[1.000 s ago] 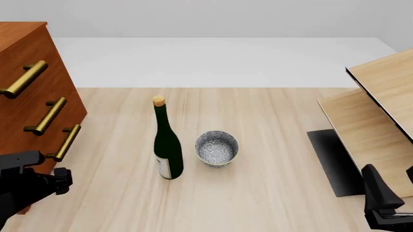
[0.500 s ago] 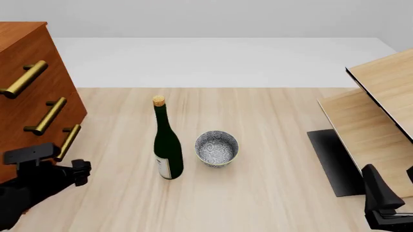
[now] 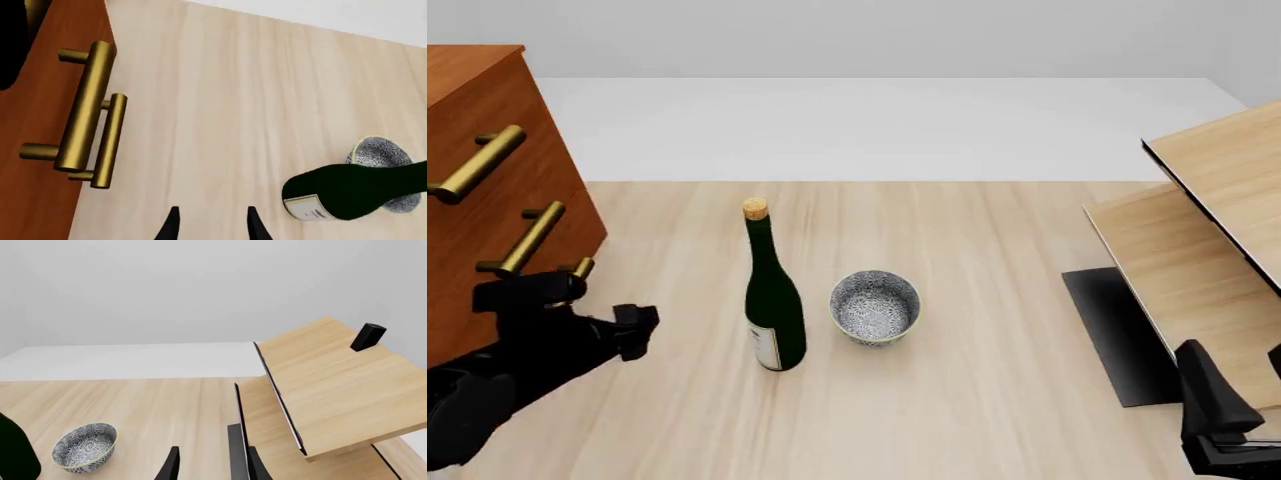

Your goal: Close the bottom drawer of the cabinet and open the top drawer.

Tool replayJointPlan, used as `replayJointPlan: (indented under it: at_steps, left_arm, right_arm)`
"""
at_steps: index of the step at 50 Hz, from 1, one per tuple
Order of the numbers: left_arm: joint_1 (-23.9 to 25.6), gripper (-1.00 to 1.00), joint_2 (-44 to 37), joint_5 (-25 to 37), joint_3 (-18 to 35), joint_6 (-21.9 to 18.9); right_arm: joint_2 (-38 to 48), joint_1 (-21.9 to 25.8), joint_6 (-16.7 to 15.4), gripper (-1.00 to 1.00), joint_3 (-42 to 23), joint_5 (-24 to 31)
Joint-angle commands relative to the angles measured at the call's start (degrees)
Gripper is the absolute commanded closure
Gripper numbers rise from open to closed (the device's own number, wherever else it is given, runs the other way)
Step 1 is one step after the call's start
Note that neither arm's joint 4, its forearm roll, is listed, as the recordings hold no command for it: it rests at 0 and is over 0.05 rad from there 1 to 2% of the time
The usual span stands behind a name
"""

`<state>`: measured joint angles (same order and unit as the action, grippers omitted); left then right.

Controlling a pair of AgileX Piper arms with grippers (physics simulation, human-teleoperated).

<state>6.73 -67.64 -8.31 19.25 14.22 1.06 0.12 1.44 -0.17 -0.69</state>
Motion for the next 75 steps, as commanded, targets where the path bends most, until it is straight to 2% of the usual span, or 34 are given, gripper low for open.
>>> replayJointPlan:
  at_steps: [1, 3, 4, 16, 24, 29, 40, 48, 52, 55, 58, 60, 62, 64, 66, 69, 70, 73, 75]
  left_arm:
    - [1.3, -1.00, 4.1, 2.8, 3.7, -4.7]
    - [1.7, -1.00, 4.6, 3.5, 4.6, -5.6]
    - [1.6, -1.00, 5.9, 4.0, 5.3, -7.3]
    - [1.6, -1.00, 12.6, 6.7, 9.6, -11.4]
    - [1.7, -1.00, 15.9, 7.2, 10.6, -13.7]
    - [2.1, -1.00, 18.7, 7.1, 11.7, -17.1]
    - [4.1, -1.00, 18.0, 5.6, 14.0, -17.4]
    - [4.7, -1.00, 17.9, 4.8, 15.1, -20.0]
    - [4.9, -1.00, 18.0, 4.1, 15.4, -24.7]
    - [6.3, -1.00, 16.6, 4.6, 16.1, -25.8]
    - [6.3, -1.00, 16.1, 4.6, 16.3, -29.1]
    - [6.2, -1.00, 15.2, 4.4, 16.2, -32.8]
    - [6.1, -1.00, 14.5, 5.3, 17.1, -33.2]
    - [6.3, -1.00, 14.0, 4.7, 16.5, -37.0]
    - [6.0, -1.00, 13.0, 4.9, 16.4, -39.4]
    - [5.7, -1.00, 12.4, 5.8, 17.1, -39.7]
    - [5.3, -1.00, 12.0, 5.8, 16.9, -41.8]
    - [5.0, -1.00, 12.3, 6.9, 18.0, -42.8]
    - [3.8, -1.00, 12.5, 5.9, 17.2, -46.5]
  right_arm:
    - [0.2, -0.1, 0.2, -1.00, 0.0, -0.2]
    - [0.4, -0.2, 0.2, -1.00, 0.0, -0.4]
    - [0.3, -0.2, 0.2, -1.00, 0.0, -0.3]
    - [0.8, -0.6, 0.5, -1.00, 0.0, -0.7]
    - [0.3, -0.4, 0.3, -1.00, 0.0, -0.3]
    - [0.1, -0.4, 0.3, -1.00, 0.0, -0.1]
    - [-0.3, -0.5, 0.1, -1.00, 0.0, 0.0]
    - [-0.3, -0.5, 0.0, -1.00, 0.0, 0.0]
    - [-0.4, -0.4, 0.0, -1.00, 0.0, 0.1]
    - [-0.4, -0.3, 0.0, -1.00, 0.0, 0.2]
    - [-0.4, -0.4, 0.0, -1.00, 0.0, 0.1]
    - [-0.3, -0.5, 0.1, -1.00, 0.0, 0.0]
    - [-0.3, -0.5, 0.0, -1.00, 0.0, 0.0]
    - [-0.4, -0.4, 0.0, -1.00, 0.0, 0.1]
    - [-0.4, -0.4, 0.0, -1.00, 0.0, 0.1]
    - [-0.4, -0.4, 0.0, -1.00, 0.0, 0.1]
    - [-0.4, -0.5, 0.1, -1.00, 0.0, 0.1]
    - [-0.4, -0.4, 0.1, -1.00, 0.0, 0.1]
    - [-0.4, -0.4, 0.1, -1.00, 0.0, 0.1]
